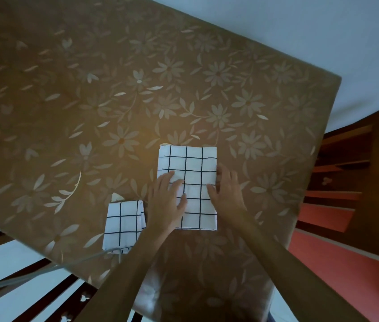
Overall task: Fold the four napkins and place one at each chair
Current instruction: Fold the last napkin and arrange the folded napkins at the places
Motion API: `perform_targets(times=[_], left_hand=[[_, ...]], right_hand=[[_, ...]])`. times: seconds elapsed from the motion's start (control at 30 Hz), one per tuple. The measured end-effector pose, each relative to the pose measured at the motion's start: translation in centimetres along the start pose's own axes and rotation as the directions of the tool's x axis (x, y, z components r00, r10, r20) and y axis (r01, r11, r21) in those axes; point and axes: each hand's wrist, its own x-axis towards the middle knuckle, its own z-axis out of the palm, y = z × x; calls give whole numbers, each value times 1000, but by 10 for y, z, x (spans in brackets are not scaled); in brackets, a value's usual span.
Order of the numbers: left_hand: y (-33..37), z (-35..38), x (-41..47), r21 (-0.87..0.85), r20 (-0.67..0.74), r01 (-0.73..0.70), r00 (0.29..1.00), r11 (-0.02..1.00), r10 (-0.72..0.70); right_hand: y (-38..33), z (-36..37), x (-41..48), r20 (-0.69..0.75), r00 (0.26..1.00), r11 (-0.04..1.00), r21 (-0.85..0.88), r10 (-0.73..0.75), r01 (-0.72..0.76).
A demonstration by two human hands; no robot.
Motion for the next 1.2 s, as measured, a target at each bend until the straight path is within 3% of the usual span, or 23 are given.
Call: perform_targets(times=[0.1,0.2,0.37,0.47,0.6,0.67,0.83,0.97,1.1,1.2], left_hand=[[-1,-12,15,-201,-82,136,984,970,-155],[-5,-20,23,-231,-53,239,965,943,-258],[-30,-22,26,-342,30,323,942,883,-333],[-33,-27,30,-526,90,372,919,765,-385],[-34,-39,41,-628,240,423,904,653,-355],[-32,-45,44,-617,283,426,905,662,-318],[-23,-43,37,-678,175,244,970,693,-170],[-34,-28,22,-349,1,-79,996,934,85],[-33,-29,13,-98,-39,-289,957,952,287],[-35,-23,13,-13,-40,-329,944,944,329]], right_hand=[[-9,-5,11,92,973,951,209,214,-229],[-11,-13,17,244,927,903,256,285,-345],[-3,-23,7,292,945,945,239,149,-223],[9,-27,5,260,961,946,278,92,-166],[24,-32,4,235,968,936,311,91,-163],[29,-35,5,245,967,947,287,74,-146],[36,-38,11,274,958,946,276,90,-168],[40,-42,12,192,979,988,125,70,-95],[43,-47,5,167,984,994,-84,-56,71],[43,-44,-3,113,991,979,-182,-71,90]])
